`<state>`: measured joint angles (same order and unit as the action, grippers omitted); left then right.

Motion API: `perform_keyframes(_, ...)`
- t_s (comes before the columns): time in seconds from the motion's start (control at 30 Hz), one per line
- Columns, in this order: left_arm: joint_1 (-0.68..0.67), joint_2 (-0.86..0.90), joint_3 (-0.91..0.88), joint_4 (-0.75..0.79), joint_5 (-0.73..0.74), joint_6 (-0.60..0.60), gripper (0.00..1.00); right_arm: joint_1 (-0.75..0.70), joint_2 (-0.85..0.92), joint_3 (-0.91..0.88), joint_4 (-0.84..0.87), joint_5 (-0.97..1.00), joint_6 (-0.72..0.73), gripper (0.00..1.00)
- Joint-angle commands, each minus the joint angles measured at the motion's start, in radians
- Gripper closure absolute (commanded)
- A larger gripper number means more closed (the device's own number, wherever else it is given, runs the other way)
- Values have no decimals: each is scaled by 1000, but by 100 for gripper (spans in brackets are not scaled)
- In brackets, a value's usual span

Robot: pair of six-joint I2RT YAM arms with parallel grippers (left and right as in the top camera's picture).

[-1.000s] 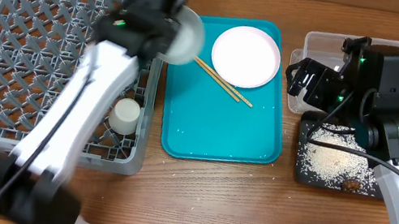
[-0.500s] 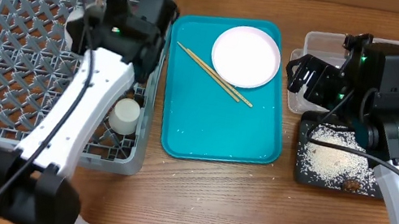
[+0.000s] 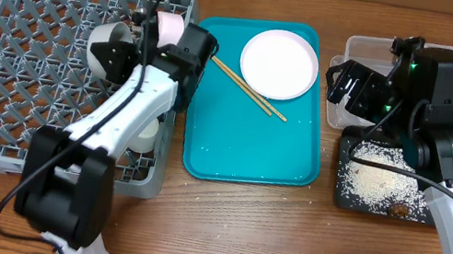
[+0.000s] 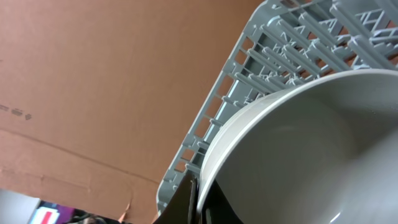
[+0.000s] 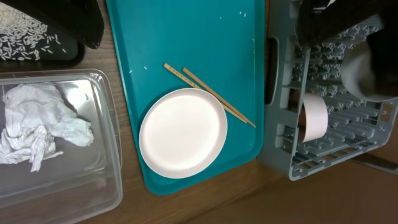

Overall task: Sort waste into correct bins and load items into the dishwasher
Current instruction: 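Lift the grey bowl with left gripper and carry it over the rack, then lower the grey bowl into the rack's top row and release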

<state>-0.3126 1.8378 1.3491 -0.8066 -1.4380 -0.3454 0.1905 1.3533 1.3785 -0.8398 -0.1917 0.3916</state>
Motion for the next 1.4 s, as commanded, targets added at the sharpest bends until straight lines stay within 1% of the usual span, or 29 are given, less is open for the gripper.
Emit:
perform_keyframes(0.0,0,68,-13,40,-100,-83,96,-1,1,8,-3,16,-3,0)
perform_keyframes(0.1,13,98,-13,78,-117,-116,96,-1,1,8,-16,15,-2,0)
perform_keyframes(0.33,69,137,-13,177,-116,-114,96,-1,1,8,-39,14,2,0)
perform_keyframes(0.4,84,137,-13,202,-106,-84,96,-1,1,8,-40,15,1,0)
perform_keyframes(0.43,92,137,-13,219,-90,-44,96,-1,1,8,-40,15,1,0)
perform_keyframes(0.47,97,137,-13,244,-67,14,96,-1,1,8,-40,15,1,0)
perform_keyframes(0.53,109,137,-13,324,50,203,96,-1,1,8,-40,15,1,0)
perform_keyframes(0.57,115,137,-13,377,133,320,96,-1,1,8,-39,15,1,0)
perform_keyframes(0.6,124,137,-13,446,255,491,96,-1,1,8,-38,15,1,0)
perform_keyframes(0.63,130,137,-13,498,357,635,96,-1,1,8,-37,15,1,0)
perform_keyframes(0.67,134,137,-13,543,411,723,96,-1,1,8,-37,15,1,0)
perform_keyframes(0.7,136,137,-13,617,430,802,96,-1,1,8,-38,15,1,0)
perform_keyframes(0.77,136,137,-13,793,389,922,96,-1,1,8,-42,15,1,0)
perform_keyframes(0.8,136,137,-13,885,377,1002,96,-1,1,8,-44,15,1,0)
perform_keyframes(0.87,136,137,-13,1040,373,1137,96,-1,1,8,-45,15,1,0)
perform_keyframes(0.9,136,137,-13,1104,374,1178,96,-1,1,8,-46,15,1,0)
perform_keyframes(0.97,142,137,-13,1192,401,1234,96,-1,1,8,-46,15,1,0)
perform_keyframes(1.03,154,137,-13,1218,435,1259,96,-1,1,8,-46,15,1,0)
perform_keyframes(1.13,175,137,-13,1215,444,1257,96,-1,1,8,-48,16,1,0)
perform_keyframes(1.37,234,137,-13,1221,388,1185,96,-1,1,8,-50,15,0,0)
